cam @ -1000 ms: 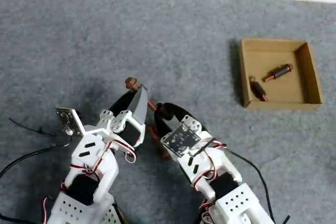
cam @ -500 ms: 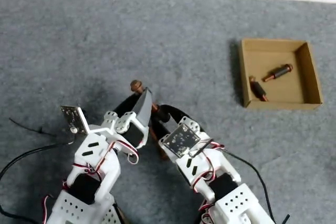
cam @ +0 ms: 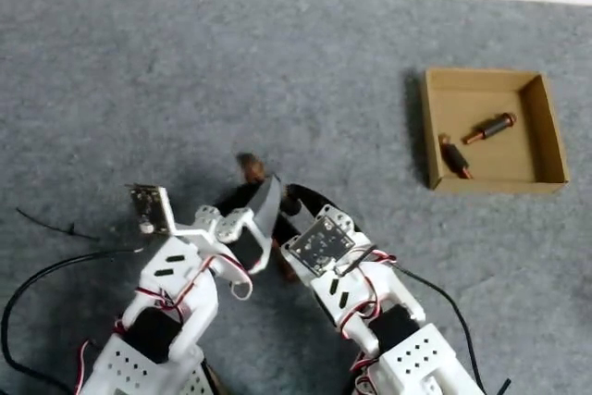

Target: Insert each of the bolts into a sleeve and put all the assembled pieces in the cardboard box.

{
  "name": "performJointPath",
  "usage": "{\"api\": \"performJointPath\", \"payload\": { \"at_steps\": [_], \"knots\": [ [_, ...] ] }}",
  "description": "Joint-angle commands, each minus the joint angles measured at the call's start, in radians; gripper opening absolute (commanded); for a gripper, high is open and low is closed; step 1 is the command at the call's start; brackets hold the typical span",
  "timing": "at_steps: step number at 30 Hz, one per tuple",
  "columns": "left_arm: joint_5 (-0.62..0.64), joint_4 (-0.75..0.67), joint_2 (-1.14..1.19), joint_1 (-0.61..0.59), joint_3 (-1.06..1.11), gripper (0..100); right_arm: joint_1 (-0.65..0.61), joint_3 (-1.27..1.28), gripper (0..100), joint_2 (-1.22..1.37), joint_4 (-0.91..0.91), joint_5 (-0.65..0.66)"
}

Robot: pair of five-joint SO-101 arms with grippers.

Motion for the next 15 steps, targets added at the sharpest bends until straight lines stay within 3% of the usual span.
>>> {"api": "performJointPath", "payload": {
  "at_steps": [1, 6, 13, 15],
  "knots": [
    [-0.114, 0.087, 0.008, 0.085, 0.022, 0, 0.035, 0.143, 0.5, -0.022, -0.008, -0.009],
    [-0.132, 0.107, 0.002, 0.082, 0.022, 6, 0.076, 0.143, 0.5, -0.022, -0.008, -0.009],
    [-0.023, 0.107, 0.001, -0.05, 0.021, 47, 0.125, 0.143, 0.5, -0.022, -0.008, -0.009],
    [0.011, 0.107, 0.001, -0.087, 0.016, 54, 0.137, 0.143, 0.5, -0.022, -0.008, -0.009]
  ]
}}
